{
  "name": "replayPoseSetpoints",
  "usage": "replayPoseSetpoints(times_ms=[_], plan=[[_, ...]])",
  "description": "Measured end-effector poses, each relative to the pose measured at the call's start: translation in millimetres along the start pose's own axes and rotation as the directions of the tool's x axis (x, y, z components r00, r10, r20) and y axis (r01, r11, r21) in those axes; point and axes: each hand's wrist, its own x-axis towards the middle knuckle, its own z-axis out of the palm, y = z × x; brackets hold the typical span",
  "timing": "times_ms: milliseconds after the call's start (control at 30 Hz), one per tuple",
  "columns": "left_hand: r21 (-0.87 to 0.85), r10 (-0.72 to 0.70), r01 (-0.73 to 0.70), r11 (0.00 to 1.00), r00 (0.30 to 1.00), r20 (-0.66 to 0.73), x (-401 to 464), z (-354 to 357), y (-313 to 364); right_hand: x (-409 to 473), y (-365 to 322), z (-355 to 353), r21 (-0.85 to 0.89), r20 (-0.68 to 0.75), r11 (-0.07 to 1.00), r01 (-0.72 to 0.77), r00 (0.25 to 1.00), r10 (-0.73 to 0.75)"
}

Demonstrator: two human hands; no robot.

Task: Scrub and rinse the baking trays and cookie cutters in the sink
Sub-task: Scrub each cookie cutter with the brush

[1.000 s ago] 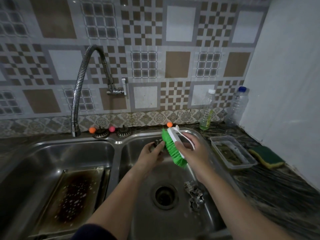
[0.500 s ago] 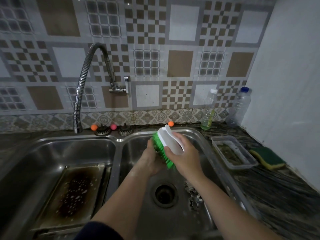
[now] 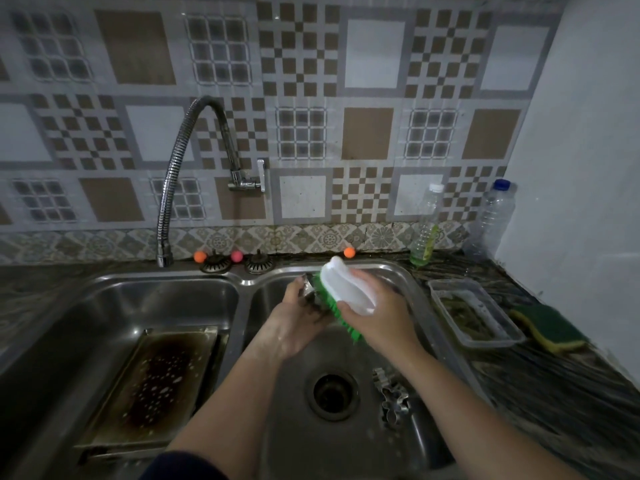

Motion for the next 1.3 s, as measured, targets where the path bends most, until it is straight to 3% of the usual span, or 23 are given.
replayPoseSetpoints(times_ms=[100, 200, 300, 433, 500, 567, 667, 733, 800, 833, 1000, 1100, 1200, 1300], plan=[[0.076, 0.064, -0.065, 0.995, 0.998, 0.012, -8.3, -1.5, -0.1, 12.5, -1.3, 2.4, -0.126, 0.029, 0.988, 0.093, 0.996, -0.09], [-0.001, 0.125, -0.125, 0.992, 0.992, 0.002, -13.3, -11.6, 5.1, 21.9, -7.7, 1.4, -0.079, -0.021, 0.993, 0.093, 0.995, -0.094], [0.025, 0.171, -0.17, 0.985, 0.984, -0.042, -21.0, -29.0, 10.8, 16.9, -16.3, 16.4, -0.071, 0.176, 0.977, 0.201, 0.967, -0.186], [-0.035, 0.241, -0.245, 0.969, 0.966, -0.094, -36.1, -54.7, 16.3, 17.1, -23.7, 42.5, -0.039, 0.066, 0.995, 0.097, 0.993, -0.094], [-0.027, 0.271, -0.278, 0.96, 0.951, -0.146, -41.0, -68.9, 24.4, 13.4, -31.6, 57.9, 0.01, 0.129, 0.993, 0.114, 0.985, -0.114], [0.04, 0.273, -0.271, 0.962, 0.943, -0.192, -46.1, -81.8, 31.9, 6.7, -39.0, 76.9, 0.006, 0.217, 0.989, 0.149, 0.965, -0.147], [0.235, 0.304, -0.243, 0.941, 0.912, -0.274, -54.6, -103.0, 38.3, 7.6, -46.4, 99.8, -0.055, 0.174, 0.996, 0.07, 0.983, -0.059], [0.529, 0.405, -0.178, 0.83, 0.844, -0.353, -63.2, -121.7, 44.4, 10.8, -48.8, 111.7, -0.066, 0.149, 0.998, 0.005, 0.989, 0.004], [0.834, 0.53, 0.008, 0.551, 0.769, -0.358, -68.7, -153.4, 50.6, 10.6, -51.4, 122.9, -0.083, 0.132, 0.997, -0.003, 0.991, 0.014], [0.891, 0.549, 0.072, 0.448, 0.764, -0.338, -71.9, -169.9, 54.0, 9.7, -52.1, 128.9, -0.081, 0.12, 0.997, -0.006, 0.993, 0.016], [0.938, 0.406, 0.265, 0.225, 0.849, -0.337, -65.9, -246.2, 61.1, 3.4, -42.8, 155.6, -0.038, 0.062, 0.996, -0.083, 0.994, 0.085], [0.945, 0.342, 0.315, 0.087, 0.882, -0.325, -53.2, -280.6, 59.1, -2.4, -32.7, 162.0, 0.074, 0.058, 0.963, -0.259, 0.965, 0.255], [0.942, 0.275, 0.331, 0.046, 0.903, -0.331, -41.4, -302.8, 54.3, -9.0, -22.8, 163.2, 0.291, 0.154, 0.831, -0.475, 0.88, 0.449], [0.939, 0.231, 0.343, 0.034, 0.911, -0.341, -36.6, -313.3, 48.9, -16.1, -10.6, 161.4, 0.285, 0.197, 0.787, -0.546, 0.837, 0.51]])
